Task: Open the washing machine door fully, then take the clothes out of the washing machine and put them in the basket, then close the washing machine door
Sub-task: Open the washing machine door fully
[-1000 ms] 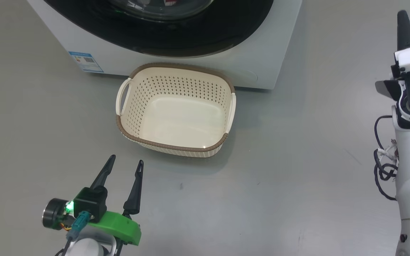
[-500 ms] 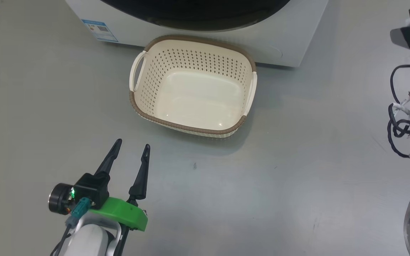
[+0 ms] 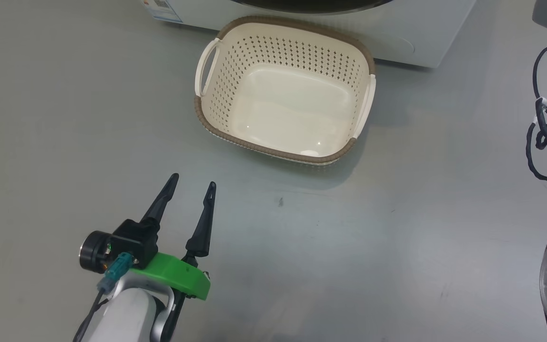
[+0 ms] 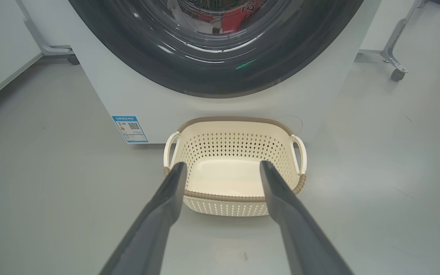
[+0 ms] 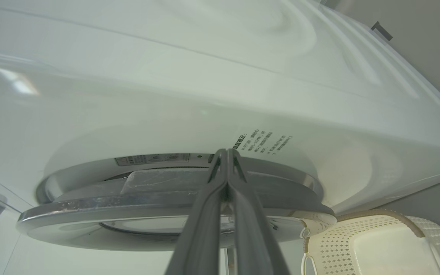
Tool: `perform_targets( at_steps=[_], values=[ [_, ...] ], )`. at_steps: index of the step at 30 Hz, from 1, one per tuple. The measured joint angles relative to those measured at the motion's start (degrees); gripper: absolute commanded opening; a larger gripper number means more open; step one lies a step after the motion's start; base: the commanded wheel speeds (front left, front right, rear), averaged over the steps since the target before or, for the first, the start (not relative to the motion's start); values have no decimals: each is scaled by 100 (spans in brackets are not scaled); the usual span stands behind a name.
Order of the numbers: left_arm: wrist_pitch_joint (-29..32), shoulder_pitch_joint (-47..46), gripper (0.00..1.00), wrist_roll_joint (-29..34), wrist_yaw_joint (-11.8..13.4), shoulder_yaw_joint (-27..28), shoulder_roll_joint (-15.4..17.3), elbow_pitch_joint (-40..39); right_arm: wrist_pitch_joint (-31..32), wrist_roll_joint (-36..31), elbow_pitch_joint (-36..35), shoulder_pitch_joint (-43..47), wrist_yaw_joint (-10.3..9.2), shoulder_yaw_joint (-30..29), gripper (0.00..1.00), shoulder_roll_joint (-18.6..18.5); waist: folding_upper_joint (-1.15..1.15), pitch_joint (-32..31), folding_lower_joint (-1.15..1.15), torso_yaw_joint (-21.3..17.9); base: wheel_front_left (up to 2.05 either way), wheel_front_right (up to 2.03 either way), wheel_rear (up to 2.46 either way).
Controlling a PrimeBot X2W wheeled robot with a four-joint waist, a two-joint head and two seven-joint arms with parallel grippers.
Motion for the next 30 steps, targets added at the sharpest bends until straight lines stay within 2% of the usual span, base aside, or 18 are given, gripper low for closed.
perform_targets(
  at_steps=[7,30],
  values=[
    [0,-9,100,-98,8,-190,-7,57,247,386,218,-168,4,-181,0,49,0,113,0,208,0,0,0],
    [0,-66,100,-275,158,-449,-20,89,825,457,613,-1068,9,-24,0,-170,0,210,0,513,0,0,0]
  ],
)
